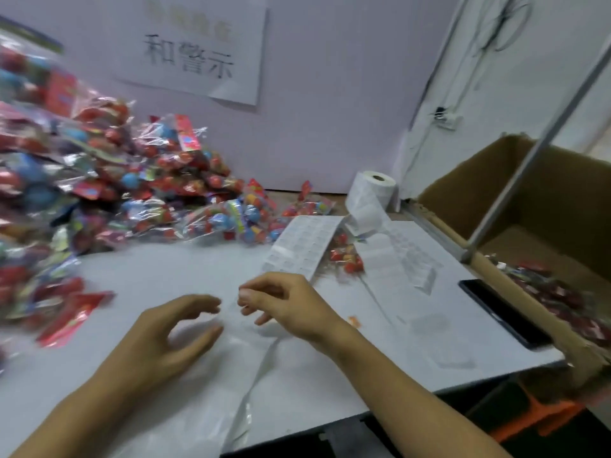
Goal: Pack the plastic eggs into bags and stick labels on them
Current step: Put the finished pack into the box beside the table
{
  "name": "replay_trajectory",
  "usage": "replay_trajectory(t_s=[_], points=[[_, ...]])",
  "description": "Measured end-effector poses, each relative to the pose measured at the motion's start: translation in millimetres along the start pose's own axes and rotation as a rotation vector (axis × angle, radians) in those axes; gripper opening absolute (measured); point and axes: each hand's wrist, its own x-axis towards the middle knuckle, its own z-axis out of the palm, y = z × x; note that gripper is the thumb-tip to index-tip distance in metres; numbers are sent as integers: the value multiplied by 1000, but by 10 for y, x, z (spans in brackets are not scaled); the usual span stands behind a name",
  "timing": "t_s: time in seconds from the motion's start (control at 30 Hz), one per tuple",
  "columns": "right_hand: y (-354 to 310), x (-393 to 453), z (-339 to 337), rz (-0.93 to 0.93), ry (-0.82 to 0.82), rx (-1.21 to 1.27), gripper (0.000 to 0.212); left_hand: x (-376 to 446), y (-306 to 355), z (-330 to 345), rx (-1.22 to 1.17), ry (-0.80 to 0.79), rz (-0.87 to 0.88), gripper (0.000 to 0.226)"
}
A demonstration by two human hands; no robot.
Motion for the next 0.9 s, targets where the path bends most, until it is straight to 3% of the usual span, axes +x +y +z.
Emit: replay_trajectory(t_s=[0.2, 0.33, 0.5, 0.6, 0.67, 0.9], points=[[-112, 422, 515, -64, -64, 15, 6, 29, 85, -113, -24, 178, -10, 31], [-73, 643, 669, -42, -79, 102, 11, 46, 25, -154, 13, 260, -91, 17], [196, 724, 713, -26, 11, 108, 13, 48, -60, -286, 323, 451, -52, 12], [263, 714, 691, -74, -18, 113, 15, 79, -88, -413, 499, 672, -67, 13], [265, 708, 685, -91, -32, 128, 16, 93, -108, -501, 566, 735, -130, 20], [266, 711, 704, -68, -31, 128, 18, 306, -261, -885, 897, 409, -476, 64]])
